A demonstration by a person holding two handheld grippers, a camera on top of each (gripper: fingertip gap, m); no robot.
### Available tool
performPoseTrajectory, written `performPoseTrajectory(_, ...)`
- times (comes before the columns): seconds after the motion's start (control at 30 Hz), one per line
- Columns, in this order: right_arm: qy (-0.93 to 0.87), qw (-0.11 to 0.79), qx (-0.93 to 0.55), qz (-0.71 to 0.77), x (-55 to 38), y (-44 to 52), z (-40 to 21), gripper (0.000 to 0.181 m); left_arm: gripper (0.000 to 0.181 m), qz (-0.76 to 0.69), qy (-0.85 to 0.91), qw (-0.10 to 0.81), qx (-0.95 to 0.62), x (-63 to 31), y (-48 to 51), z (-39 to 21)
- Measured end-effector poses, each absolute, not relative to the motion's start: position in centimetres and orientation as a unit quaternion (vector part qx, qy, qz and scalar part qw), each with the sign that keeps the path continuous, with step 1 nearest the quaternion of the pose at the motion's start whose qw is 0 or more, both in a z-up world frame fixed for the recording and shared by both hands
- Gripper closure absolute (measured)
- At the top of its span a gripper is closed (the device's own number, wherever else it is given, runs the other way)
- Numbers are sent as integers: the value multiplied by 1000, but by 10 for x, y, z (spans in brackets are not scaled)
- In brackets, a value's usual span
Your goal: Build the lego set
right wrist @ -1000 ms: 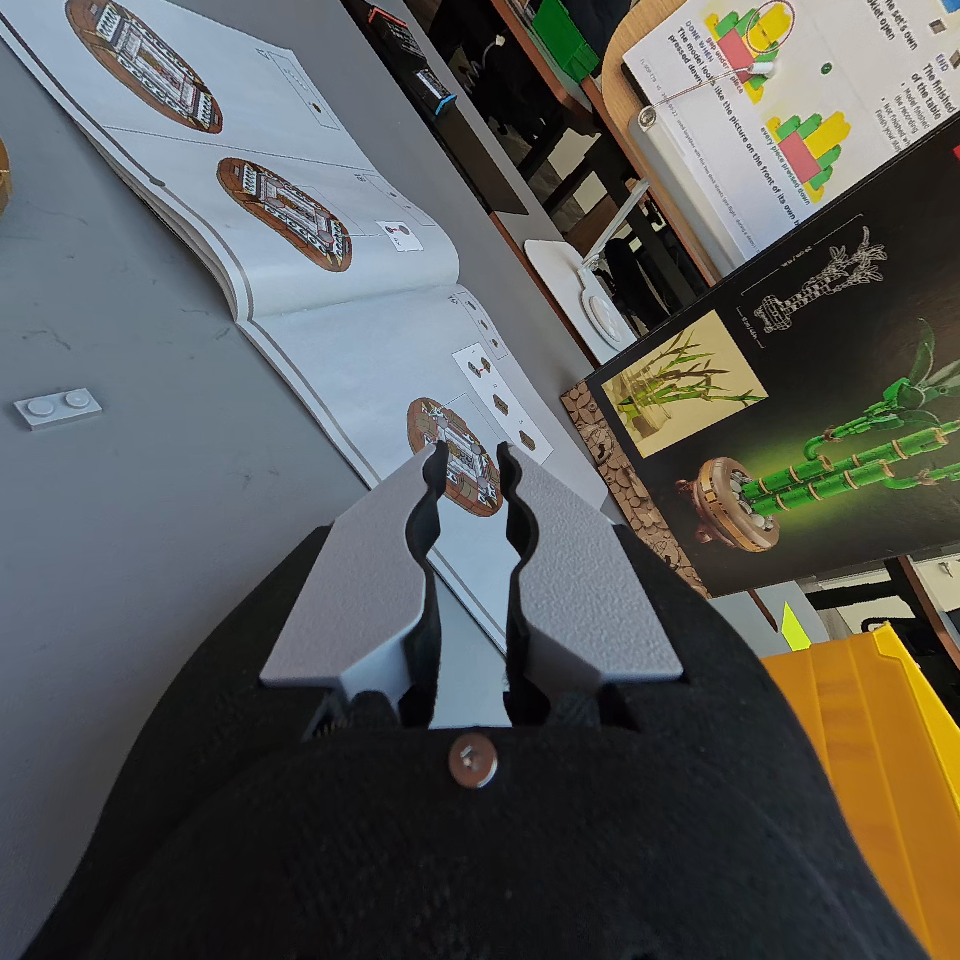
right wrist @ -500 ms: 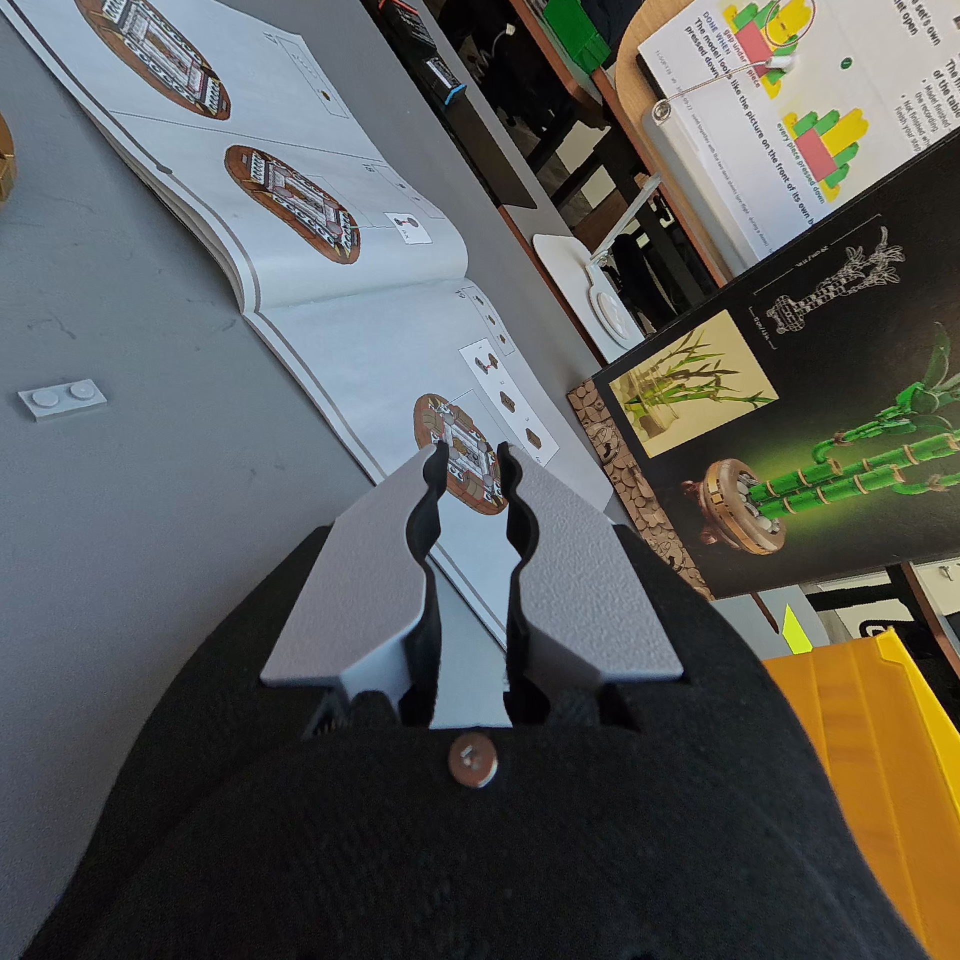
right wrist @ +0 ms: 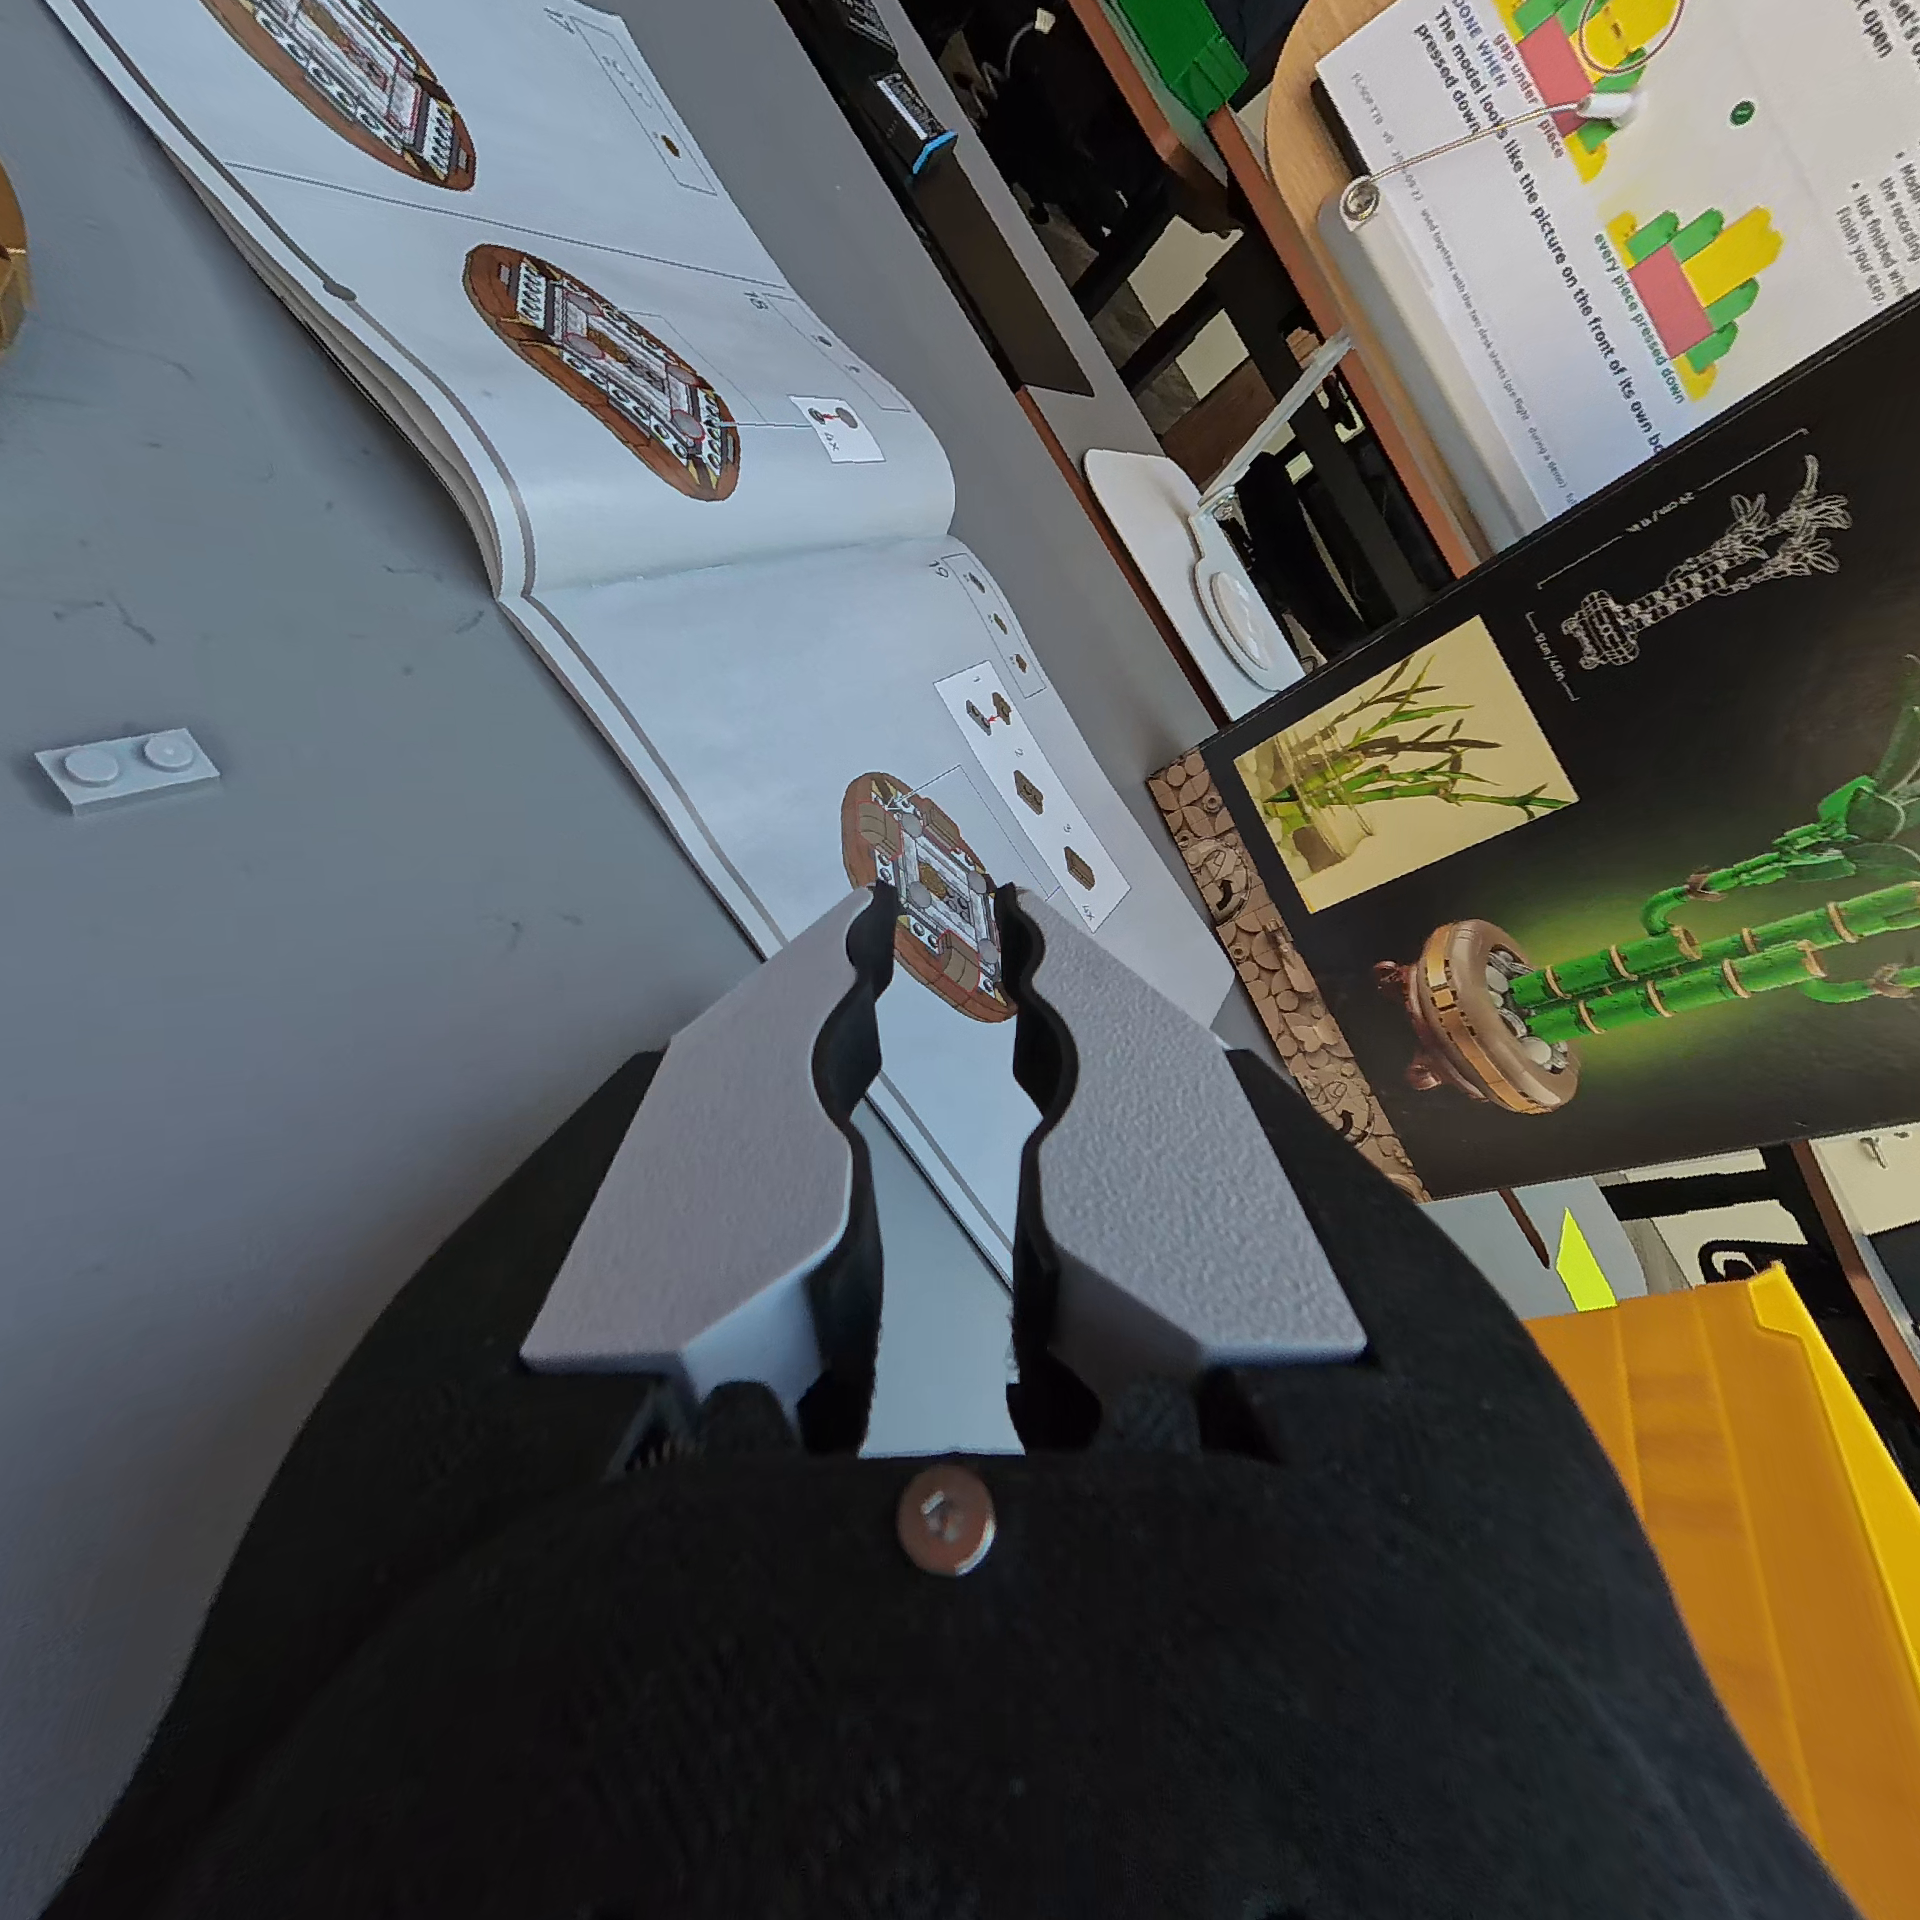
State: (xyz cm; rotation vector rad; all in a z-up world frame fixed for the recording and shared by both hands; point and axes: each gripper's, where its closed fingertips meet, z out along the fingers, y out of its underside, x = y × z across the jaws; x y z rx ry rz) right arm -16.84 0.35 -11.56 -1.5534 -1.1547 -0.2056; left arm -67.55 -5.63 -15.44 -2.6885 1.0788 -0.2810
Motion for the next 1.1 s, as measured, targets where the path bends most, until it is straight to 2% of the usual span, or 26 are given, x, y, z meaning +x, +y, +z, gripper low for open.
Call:
performPoseTrajectory(0.37,-494,561,-658,-88,-169,3,-116,163,181,-135,341,154,-917,-674,-54,-145)
performPoseTrajectory(0.43,-495,560,-658,-88,-169,3,-117,163,170,-147,331,152,-920,-673,-55,-145)
performPoseTrajectory(0.57,-496,558,-659,-90,-170,3,-118,163,162,-129,332,142,-924,-676,-54,-152)
performPoseTrajectory(1.1,-497,560,-657,-88,-170,2,-117,163,174,-78,330,157,-927,-685,-50,-153)
